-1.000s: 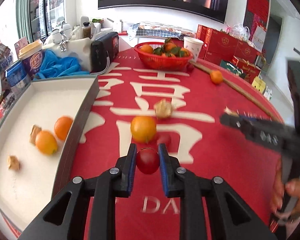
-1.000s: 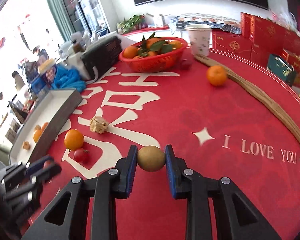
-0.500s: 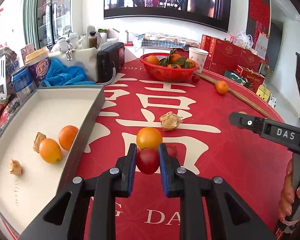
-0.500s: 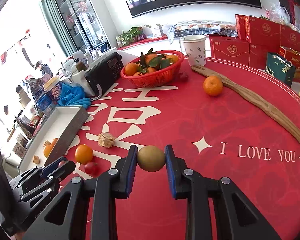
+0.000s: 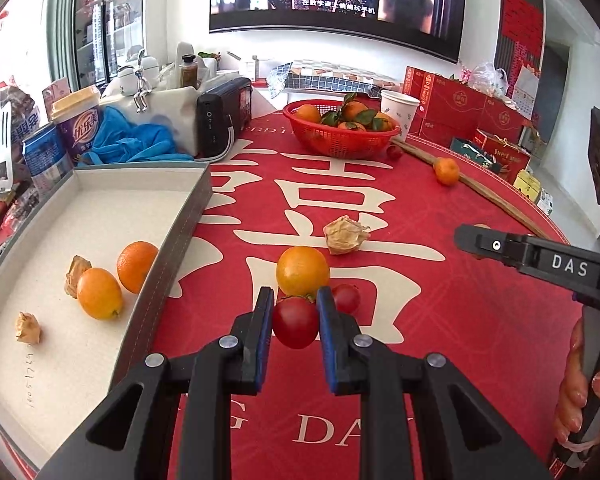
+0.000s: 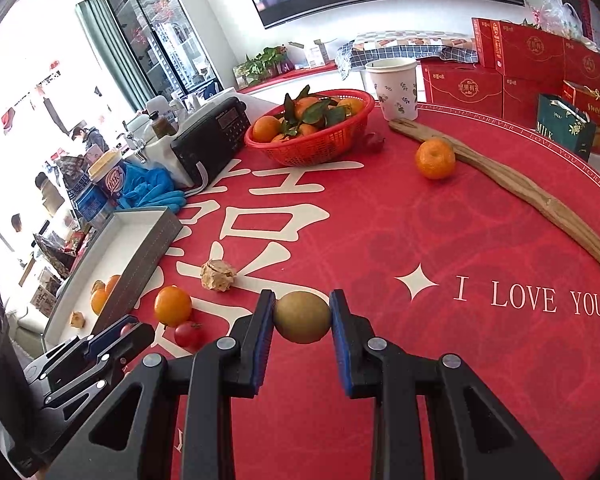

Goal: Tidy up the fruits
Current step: 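Lift the tomato and kiwi off the tablecloth with both tools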

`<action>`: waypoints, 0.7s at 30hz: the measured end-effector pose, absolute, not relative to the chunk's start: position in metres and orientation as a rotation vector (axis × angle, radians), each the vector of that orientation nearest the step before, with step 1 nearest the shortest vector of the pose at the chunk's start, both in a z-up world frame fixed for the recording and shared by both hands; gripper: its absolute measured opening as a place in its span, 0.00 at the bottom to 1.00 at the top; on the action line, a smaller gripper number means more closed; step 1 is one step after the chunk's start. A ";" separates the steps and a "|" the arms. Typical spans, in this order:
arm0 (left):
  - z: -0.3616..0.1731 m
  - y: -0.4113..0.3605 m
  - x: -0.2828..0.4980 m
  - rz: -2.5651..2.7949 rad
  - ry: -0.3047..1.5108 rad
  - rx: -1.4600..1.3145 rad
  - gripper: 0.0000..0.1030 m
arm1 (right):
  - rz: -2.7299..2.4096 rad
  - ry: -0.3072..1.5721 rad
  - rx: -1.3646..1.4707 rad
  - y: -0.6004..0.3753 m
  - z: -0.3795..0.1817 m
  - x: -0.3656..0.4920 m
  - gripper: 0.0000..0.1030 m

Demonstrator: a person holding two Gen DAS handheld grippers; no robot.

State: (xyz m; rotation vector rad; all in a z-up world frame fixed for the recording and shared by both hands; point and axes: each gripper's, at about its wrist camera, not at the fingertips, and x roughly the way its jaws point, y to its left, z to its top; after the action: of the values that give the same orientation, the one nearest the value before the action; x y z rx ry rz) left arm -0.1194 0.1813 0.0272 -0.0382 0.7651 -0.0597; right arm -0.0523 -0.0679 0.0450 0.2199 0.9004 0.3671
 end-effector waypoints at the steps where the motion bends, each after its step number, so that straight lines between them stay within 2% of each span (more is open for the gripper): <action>1: 0.027 0.181 -0.119 -0.061 0.767 -0.038 0.23 | 0.369 0.902 0.219 -0.067 0.045 -0.052 0.28; 21: 0.027 0.183 -0.120 -0.057 0.767 -0.039 0.23 | 0.370 0.902 0.218 -0.066 0.045 -0.052 0.28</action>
State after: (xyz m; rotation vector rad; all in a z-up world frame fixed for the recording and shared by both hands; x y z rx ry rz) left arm -0.1197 0.1829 0.0268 -0.0394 0.7673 -0.0572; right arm -0.0520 -0.0656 0.0446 0.2182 0.9021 0.3703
